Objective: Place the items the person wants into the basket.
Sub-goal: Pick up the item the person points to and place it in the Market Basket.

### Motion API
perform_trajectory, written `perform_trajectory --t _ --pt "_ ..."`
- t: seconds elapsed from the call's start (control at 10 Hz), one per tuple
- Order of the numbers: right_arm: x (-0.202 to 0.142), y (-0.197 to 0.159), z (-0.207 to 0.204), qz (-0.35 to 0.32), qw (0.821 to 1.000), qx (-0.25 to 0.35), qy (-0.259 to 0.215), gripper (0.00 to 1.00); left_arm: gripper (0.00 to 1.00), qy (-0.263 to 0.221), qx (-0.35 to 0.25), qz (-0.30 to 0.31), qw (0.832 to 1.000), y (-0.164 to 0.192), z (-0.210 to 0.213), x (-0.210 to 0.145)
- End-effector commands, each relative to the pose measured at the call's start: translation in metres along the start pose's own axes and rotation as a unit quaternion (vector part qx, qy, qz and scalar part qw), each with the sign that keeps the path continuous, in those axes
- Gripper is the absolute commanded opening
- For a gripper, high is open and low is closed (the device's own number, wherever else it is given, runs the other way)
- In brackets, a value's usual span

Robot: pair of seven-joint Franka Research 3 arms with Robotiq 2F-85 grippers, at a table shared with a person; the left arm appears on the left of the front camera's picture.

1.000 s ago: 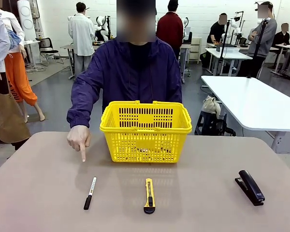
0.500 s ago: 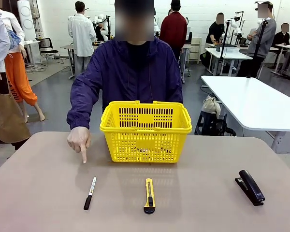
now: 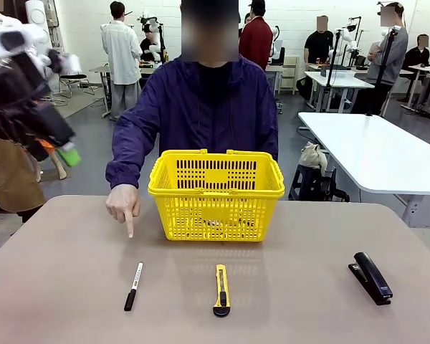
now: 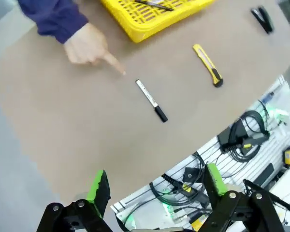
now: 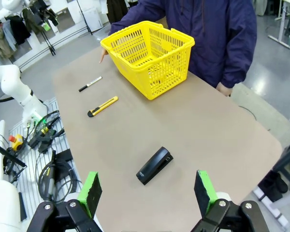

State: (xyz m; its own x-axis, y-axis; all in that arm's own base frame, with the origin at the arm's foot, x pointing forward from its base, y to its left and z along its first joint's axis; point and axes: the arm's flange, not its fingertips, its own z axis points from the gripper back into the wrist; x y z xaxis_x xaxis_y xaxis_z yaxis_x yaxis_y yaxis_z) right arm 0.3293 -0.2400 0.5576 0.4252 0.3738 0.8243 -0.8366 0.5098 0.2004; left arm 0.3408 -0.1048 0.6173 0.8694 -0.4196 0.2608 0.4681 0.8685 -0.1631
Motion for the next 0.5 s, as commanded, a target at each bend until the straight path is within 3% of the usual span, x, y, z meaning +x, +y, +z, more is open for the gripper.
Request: perform_trajectory --t 0.0,0.4 --pt "0.0 -0.001 -0.001 0.01 1.0 0.001 -0.018 1.0 1.0 -0.005 0.076 0.048 0.996 -0.009 -0.038 0.02" --pt "0.0 -0.001 -0.001 0.01 1.0 0.001 -0.018 1.0 1.0 0.007 0.143 0.107 0.984 -0.007 -0.118 0.049"
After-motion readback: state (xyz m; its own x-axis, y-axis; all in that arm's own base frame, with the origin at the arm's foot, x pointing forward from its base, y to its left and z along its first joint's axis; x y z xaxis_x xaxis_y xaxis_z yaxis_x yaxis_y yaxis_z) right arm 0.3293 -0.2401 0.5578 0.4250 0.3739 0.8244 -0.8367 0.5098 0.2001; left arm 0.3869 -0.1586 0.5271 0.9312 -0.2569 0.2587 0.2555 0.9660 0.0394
